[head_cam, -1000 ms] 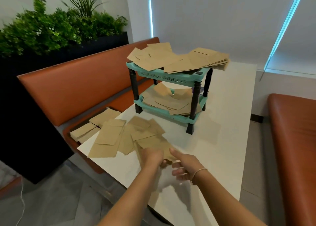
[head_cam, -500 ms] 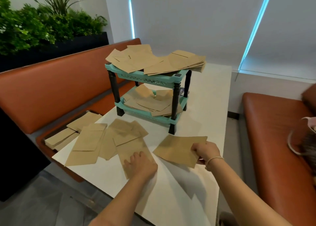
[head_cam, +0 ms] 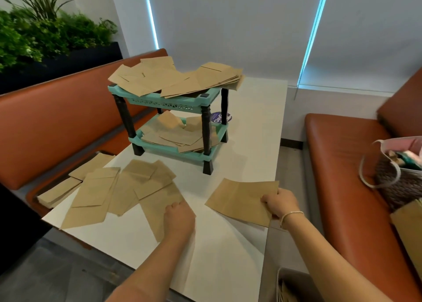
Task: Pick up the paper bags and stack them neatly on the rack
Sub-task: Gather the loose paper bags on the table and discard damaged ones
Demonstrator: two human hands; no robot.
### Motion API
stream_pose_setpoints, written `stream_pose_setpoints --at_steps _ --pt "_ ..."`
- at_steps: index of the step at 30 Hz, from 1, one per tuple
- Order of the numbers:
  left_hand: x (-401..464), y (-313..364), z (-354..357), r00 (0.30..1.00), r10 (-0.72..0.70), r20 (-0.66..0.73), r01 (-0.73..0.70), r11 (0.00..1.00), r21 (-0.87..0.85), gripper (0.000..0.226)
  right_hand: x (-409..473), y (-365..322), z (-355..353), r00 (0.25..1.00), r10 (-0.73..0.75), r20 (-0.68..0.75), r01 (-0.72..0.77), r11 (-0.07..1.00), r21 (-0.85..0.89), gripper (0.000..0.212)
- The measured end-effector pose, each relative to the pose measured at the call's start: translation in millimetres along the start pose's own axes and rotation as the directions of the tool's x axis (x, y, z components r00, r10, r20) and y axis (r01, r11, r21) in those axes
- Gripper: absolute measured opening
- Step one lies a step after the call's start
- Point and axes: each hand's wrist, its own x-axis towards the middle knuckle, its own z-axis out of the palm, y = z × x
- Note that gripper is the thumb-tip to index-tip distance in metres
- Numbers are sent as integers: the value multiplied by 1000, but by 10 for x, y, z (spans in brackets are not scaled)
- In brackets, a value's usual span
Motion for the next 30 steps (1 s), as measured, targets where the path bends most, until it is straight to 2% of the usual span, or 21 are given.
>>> stream_pose_setpoints --at_steps 3,6,10,13,15,18,21,24,27,30 --pt "-54 226 -112 999 -37 26 41 988 -148 24 45 68 -161 1000 -19 -19 19 1000 -21 15" --pt "-191 629 -280 1000 3 18 2 974 -224 24 106 108 -336 996 -47 -75 44 998 -45 17" --pt "-477 1340 -489 981 192 -32 -193 934 -300 19 237 209 -670 977 -94 -191 69 989 -130 20" --pt "-677 1848 -582 928 369 -49 -348 815 -463 14 349 382 -999 949 -83 -305 31 985 -171 25" --pt "-755 2165 -592 906 423 29 -332 749 -573 21 441 558 -1217 931 -65 -359 -2 983 -182 26" --pt "-744 2523 -446 881 446 157 -252 724 -642 24 582 913 -1473 916 -70 -396 -32 969 -243 28" --pt "-714 2733 -161 814 517 263 -281 748 -601 32 693 1381 -1597 926 -44 -375 -68 957 -280 30" --pt "-708 2832 133 786 511 349 -256 782 -568 43 745 1883 -1586 957 54 -286 -142 944 -297 34" --pt "-677 2890 380 766 466 443 -230 842 -489 40 758 2304 -1474 972 154 -178 -210 910 -357 41" --pt "-621 2912 583 779 382 497 -141 879 -455 35 801 2622 -1333 968 226 -112 -252 876 -412 38"
